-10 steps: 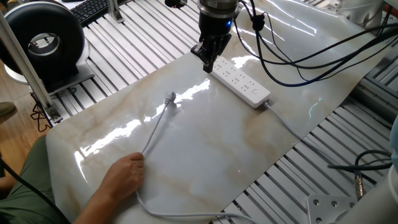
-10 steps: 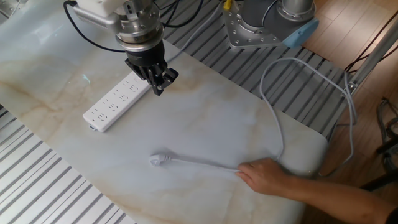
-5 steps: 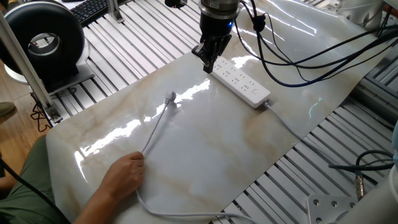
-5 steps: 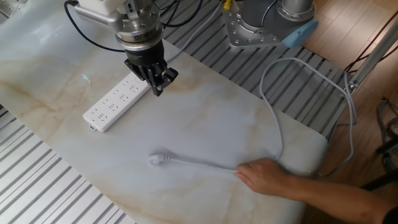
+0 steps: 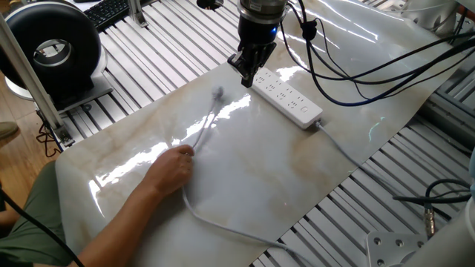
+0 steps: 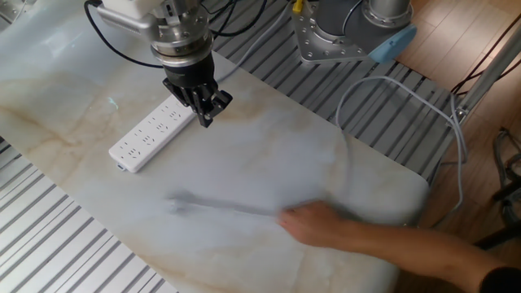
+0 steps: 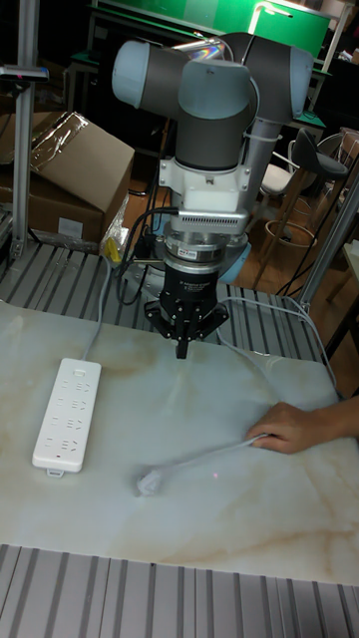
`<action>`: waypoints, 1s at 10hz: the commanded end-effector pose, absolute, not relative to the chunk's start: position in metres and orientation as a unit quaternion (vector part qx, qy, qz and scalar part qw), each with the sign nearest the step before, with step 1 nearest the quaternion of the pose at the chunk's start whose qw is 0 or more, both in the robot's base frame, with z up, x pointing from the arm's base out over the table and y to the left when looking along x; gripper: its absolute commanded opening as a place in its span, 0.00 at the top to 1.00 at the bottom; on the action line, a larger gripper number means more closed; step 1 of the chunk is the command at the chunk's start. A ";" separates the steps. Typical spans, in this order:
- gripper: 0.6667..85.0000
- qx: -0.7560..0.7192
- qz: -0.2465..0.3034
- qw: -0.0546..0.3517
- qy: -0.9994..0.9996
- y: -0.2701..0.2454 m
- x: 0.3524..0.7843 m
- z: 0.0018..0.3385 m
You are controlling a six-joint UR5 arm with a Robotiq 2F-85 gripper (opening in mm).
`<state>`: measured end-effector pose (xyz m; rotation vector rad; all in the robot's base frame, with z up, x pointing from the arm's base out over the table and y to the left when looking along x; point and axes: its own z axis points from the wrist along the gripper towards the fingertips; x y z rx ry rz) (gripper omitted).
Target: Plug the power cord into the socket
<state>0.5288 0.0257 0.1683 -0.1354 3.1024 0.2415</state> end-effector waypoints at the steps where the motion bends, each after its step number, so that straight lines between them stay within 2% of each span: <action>1: 1.00 -0.035 0.095 0.014 0.995 0.035 0.529 0.170; 10: 1.00 -0.049 0.089 0.014 0.995 0.028 0.529 0.175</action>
